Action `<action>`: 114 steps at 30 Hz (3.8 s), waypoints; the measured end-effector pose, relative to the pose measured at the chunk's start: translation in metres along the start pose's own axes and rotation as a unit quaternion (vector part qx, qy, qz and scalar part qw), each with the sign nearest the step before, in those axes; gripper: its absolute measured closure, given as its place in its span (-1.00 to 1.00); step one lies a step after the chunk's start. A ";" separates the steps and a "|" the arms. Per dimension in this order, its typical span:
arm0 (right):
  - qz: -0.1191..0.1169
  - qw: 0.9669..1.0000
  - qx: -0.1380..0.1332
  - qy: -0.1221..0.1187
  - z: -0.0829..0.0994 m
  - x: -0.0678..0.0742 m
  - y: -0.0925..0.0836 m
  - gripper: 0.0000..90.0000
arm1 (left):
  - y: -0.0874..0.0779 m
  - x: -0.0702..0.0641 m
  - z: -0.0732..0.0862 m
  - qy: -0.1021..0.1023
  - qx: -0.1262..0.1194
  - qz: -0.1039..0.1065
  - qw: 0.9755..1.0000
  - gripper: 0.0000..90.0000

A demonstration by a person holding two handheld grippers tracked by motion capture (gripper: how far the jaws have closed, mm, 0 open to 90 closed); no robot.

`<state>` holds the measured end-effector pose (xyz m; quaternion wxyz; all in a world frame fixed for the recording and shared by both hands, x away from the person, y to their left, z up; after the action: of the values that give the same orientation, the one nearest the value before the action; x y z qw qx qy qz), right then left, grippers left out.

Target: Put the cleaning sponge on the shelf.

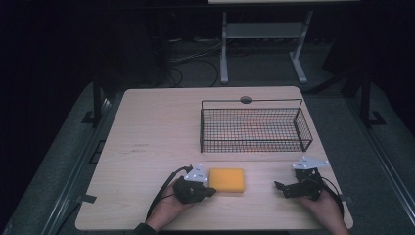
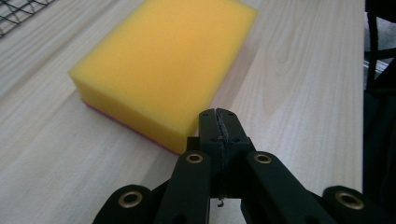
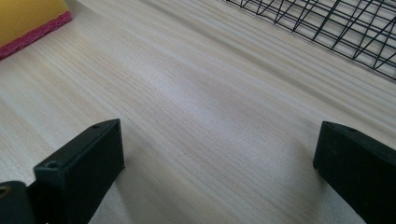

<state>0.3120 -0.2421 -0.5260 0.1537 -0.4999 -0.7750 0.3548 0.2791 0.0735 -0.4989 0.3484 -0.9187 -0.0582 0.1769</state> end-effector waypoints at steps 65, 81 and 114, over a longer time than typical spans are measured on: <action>0.000 1.000 0.000 0.000 0.000 0.000 0.000 -0.98 | -0.012 0.034 -0.022 0.000 -0.032 -0.049 0.998 0.81; 0.000 1.000 0.000 0.000 0.000 0.000 0.000 -0.98 | -0.045 0.037 0.006 -0.024 -0.014 -0.091 0.996 -0.09; -0.011 0.999 0.032 -0.005 -0.004 0.006 -0.003 -0.97 | -0.098 0.055 0.086 -0.084 -0.022 -0.181 0.980 -0.71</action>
<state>0.3099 -0.2357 -0.5218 0.1695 -0.4846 -0.7692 0.3804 0.3005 0.2133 -0.5094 0.3484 -0.8822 -0.2565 0.1860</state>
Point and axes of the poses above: each handheld gripper's, and its own axes: y roughly forward along the jaws, z roughly out of its underside, x roughly to its left, the point moved 6 cm from there along y, roughly forward along the jaws, and after that the axes turned 12 degrees about z, right-handed, at the moved point
